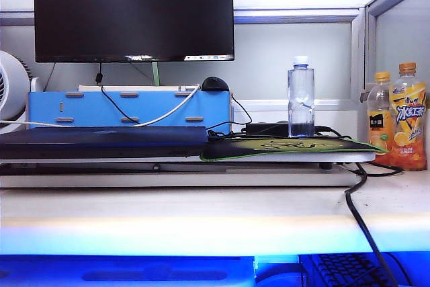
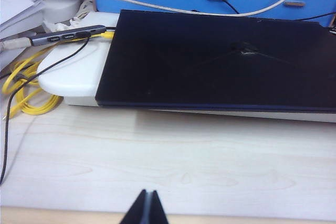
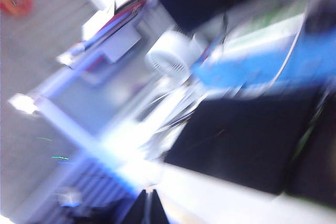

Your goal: Pick up the mineral water bottle and place it on the laptop.

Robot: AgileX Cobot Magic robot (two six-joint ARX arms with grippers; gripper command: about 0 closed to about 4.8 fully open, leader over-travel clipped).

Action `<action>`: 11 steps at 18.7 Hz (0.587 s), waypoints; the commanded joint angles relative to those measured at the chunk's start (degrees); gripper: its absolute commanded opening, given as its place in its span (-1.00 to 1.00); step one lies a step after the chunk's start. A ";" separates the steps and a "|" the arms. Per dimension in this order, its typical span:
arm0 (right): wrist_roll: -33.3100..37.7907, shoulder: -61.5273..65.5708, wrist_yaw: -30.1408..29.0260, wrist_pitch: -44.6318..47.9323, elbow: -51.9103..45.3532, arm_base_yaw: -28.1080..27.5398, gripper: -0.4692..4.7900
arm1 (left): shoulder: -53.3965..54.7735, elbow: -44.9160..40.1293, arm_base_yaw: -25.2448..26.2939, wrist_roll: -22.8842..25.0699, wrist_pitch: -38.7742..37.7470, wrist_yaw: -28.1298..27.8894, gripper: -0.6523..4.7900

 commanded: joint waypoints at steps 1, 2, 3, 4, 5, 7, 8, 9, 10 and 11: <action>5.42 -0.31 -2.54 1.09 0.42 0.33 -0.82 | -0.13 0.00 0.02 0.09 0.02 0.07 -0.77; 2.69 -0.22 -4.83 1.14 0.42 0.31 -0.82 | -0.13 0.00 0.02 0.07 0.02 0.07 -0.77; -0.74 -0.13 -5.62 -0.11 0.42 0.31 -0.82 | -0.13 0.00 0.02 0.09 0.04 0.09 -0.77; -3.02 -0.13 -5.95 -2.69 0.42 0.31 -0.82 | -0.13 0.00 0.02 0.07 0.02 0.07 -0.77; -4.94 -0.02 -5.66 -4.44 0.42 0.31 -0.82 | -0.13 0.00 0.02 0.09 0.02 0.07 -0.77; -8.28 0.04 -5.14 -5.77 0.39 0.31 -0.82 | -0.13 0.00 0.02 0.07 0.02 0.07 -0.77; -11.13 0.04 -5.75 -5.79 0.39 0.33 -0.80 | -0.13 0.00 0.02 0.07 0.04 0.07 -0.77; -12.94 0.09 -4.98 -5.92 0.39 0.33 -0.56 | -0.13 0.00 0.02 0.09 0.02 0.07 -0.77; -14.88 0.15 -3.04 -6.29 0.39 0.33 0.35 | -0.13 0.00 0.02 0.07 0.04 0.07 -0.77; -17.88 0.15 0.94 -7.37 0.42 0.33 1.00 | -0.13 0.00 0.02 0.07 0.02 0.07 -0.77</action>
